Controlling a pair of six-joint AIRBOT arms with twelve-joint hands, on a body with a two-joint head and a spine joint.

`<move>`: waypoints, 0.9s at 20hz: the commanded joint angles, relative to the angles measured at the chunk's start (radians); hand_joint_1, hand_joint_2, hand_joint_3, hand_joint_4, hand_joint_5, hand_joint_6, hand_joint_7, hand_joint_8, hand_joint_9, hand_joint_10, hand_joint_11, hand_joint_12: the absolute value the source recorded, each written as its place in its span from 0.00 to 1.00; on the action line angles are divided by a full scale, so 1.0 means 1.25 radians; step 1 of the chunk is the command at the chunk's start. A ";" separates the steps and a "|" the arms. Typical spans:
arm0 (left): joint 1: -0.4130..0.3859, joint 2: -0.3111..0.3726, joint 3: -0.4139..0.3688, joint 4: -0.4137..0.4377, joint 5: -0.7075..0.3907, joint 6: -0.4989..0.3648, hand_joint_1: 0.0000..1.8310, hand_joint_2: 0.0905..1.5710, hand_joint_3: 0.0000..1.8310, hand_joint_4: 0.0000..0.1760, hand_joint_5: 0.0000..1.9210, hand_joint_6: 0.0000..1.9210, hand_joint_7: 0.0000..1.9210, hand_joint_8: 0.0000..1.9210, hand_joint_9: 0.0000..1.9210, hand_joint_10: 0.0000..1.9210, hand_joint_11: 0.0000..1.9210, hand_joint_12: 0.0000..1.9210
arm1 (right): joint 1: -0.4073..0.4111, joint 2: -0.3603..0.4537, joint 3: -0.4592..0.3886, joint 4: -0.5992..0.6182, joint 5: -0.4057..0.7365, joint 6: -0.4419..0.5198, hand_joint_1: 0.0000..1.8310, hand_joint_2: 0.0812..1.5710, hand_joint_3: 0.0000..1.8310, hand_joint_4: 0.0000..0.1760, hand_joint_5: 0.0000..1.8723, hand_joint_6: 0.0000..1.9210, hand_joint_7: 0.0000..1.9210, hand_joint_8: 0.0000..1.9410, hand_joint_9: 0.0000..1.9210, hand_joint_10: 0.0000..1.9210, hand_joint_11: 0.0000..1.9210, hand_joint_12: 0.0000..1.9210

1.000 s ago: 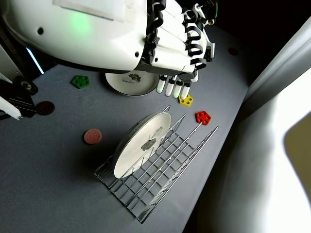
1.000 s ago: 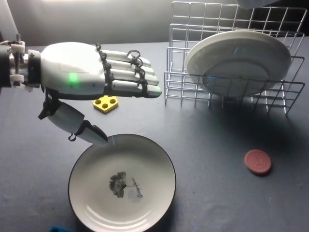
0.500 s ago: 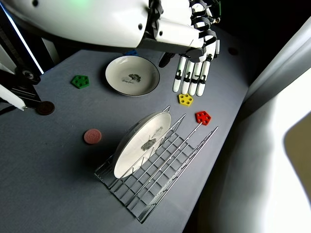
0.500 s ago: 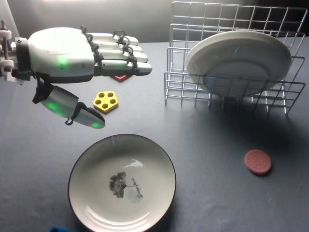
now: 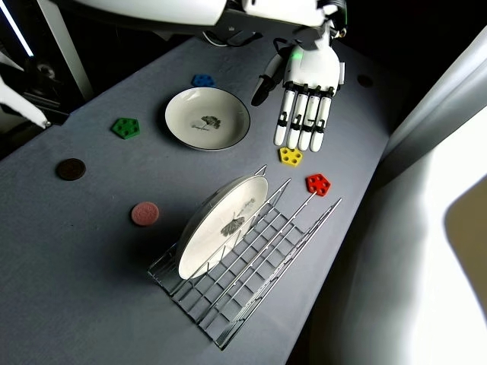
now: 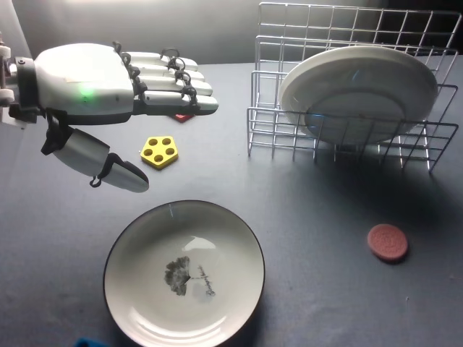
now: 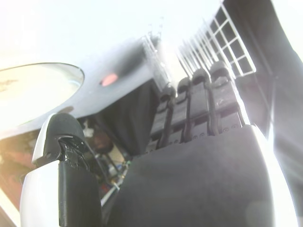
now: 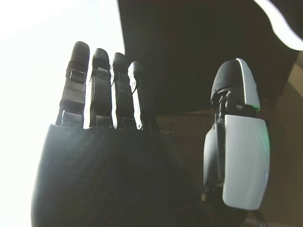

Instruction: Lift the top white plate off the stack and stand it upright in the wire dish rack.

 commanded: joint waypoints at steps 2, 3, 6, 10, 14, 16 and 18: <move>-0.022 -0.001 -0.003 -0.065 -0.039 -0.003 0.18 0.67 0.00 0.00 0.01 0.00 0.02 0.00 0.02 0.00 0.01 0.01 | 0.014 0.015 0.037 0.005 0.095 -0.010 0.38 0.62 0.00 0.05 0.11 0.00 0.11 0.00 0.09 0.00 0.00 0.27; -0.022 -0.001 -0.004 -0.064 -0.039 -0.003 0.18 0.67 0.00 0.00 0.01 0.00 0.02 0.00 0.02 0.00 0.01 0.01 | 0.014 0.015 0.047 -0.006 0.111 -0.010 0.40 0.61 0.00 0.05 0.14 0.00 0.13 0.00 0.12 0.00 0.02 0.27; -0.020 -0.001 -0.008 -0.061 -0.035 -0.003 0.19 0.68 0.00 0.00 0.01 0.00 0.01 0.00 0.01 0.00 0.00 0.01 | 0.000 0.015 0.071 -0.047 0.082 -0.010 0.41 0.62 0.00 0.11 0.14 0.00 0.13 0.00 0.12 0.00 0.03 0.27; -0.017 0.000 -0.006 -0.060 -0.027 -0.002 0.18 0.68 0.00 0.00 0.00 0.00 0.01 0.00 0.01 0.00 0.00 0.02 | -0.028 0.022 0.079 -0.036 0.035 -0.010 0.39 0.63 0.00 0.10 0.12 0.00 0.10 0.00 0.10 0.00 0.00 0.29; -0.018 0.000 -0.004 -0.063 -0.024 -0.002 0.20 0.69 0.00 0.00 0.01 0.00 0.01 0.00 0.01 0.00 0.00 0.00 | -0.051 0.036 0.089 -0.056 0.016 -0.010 0.35 0.63 0.00 0.10 0.10 0.00 0.11 0.00 0.10 0.00 0.00 0.29; -0.018 0.000 -0.001 -0.068 -0.023 -0.002 0.18 0.68 0.00 0.00 0.01 0.00 0.02 0.00 0.02 0.01 0.02 0.01 | -0.058 0.037 0.089 -0.067 0.014 -0.010 0.36 0.63 0.00 0.06 0.10 0.00 0.11 0.00 0.10 0.00 0.00 0.28; -0.018 0.000 0.003 -0.071 -0.020 -0.003 0.20 0.67 0.00 0.00 0.03 0.00 0.03 0.00 0.04 0.00 0.00 0.11 | -0.064 0.039 0.091 -0.073 0.015 -0.010 0.36 0.64 0.00 0.13 0.13 0.01 0.10 0.00 0.08 0.00 0.00 0.26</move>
